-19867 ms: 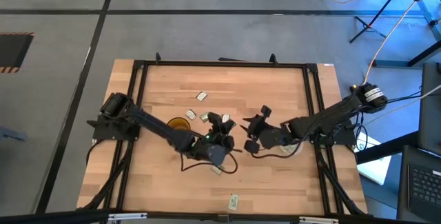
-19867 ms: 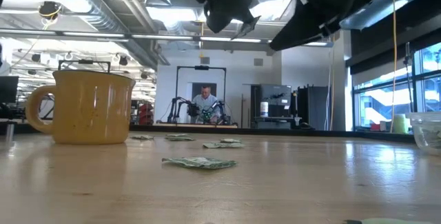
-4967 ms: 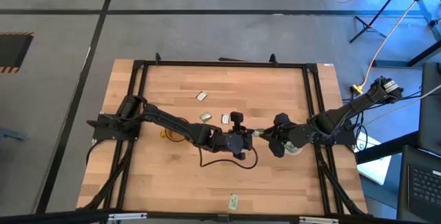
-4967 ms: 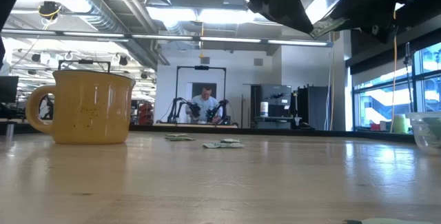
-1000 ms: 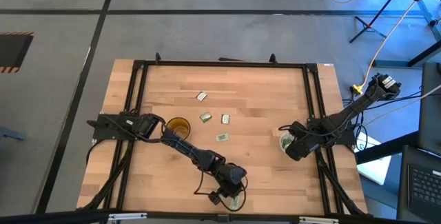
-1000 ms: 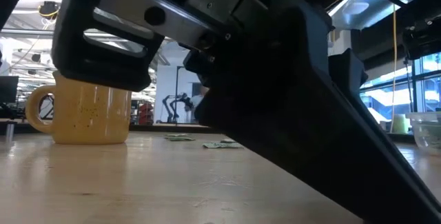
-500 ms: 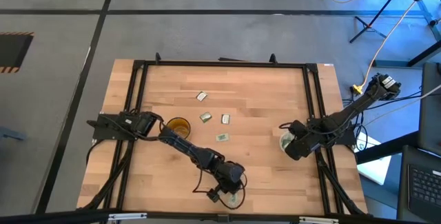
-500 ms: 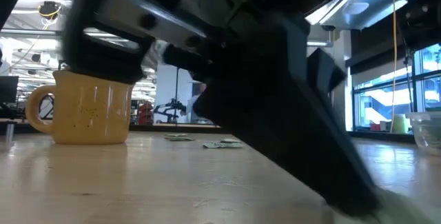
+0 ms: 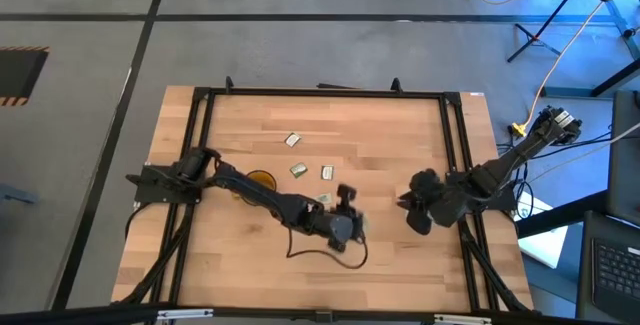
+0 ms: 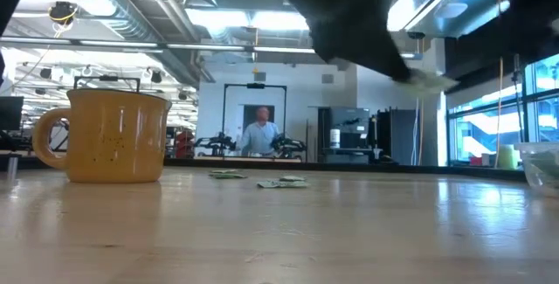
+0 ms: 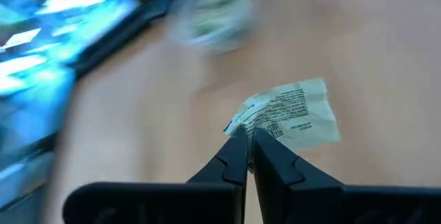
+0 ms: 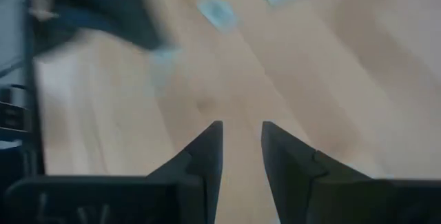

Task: Pick and place Stevia / Truvia into bins
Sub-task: Put the green stevia packet into the transparent container

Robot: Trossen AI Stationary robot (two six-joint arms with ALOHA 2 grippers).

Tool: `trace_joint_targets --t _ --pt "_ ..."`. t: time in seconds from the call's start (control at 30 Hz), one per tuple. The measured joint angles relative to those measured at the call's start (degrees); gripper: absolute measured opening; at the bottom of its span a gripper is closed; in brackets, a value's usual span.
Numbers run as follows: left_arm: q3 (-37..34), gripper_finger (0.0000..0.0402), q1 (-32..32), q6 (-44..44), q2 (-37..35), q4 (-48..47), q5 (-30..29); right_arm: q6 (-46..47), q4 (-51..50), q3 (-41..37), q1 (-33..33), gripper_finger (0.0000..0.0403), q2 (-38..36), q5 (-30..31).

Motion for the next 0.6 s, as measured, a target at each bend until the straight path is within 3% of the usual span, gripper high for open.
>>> trace_joint_targets --t 0.1,0.23,0.37,0.6 --pt "-0.02 0.0009 0.86 0.61 -0.20 0.72 -10.74 -11.60 8.63 0.00 -0.05 0.0104 0.00 3.73" --pt "0.00 0.0010 2.03 4.17 -0.54 4.01 -18.15 -23.69 16.48 0.00 -0.15 0.0104 0.00 8.84" --pt "0.00 0.0010 2.76 8.38 -0.54 8.89 -19.52 -26.68 19.22 0.00 -1.07 0.0104 0.00 12.62" --pt "0.00 0.0010 2.62 16.72 -0.54 16.01 -19.52 -23.96 19.39 0.00 -4.22 0.0104 0.00 13.24"
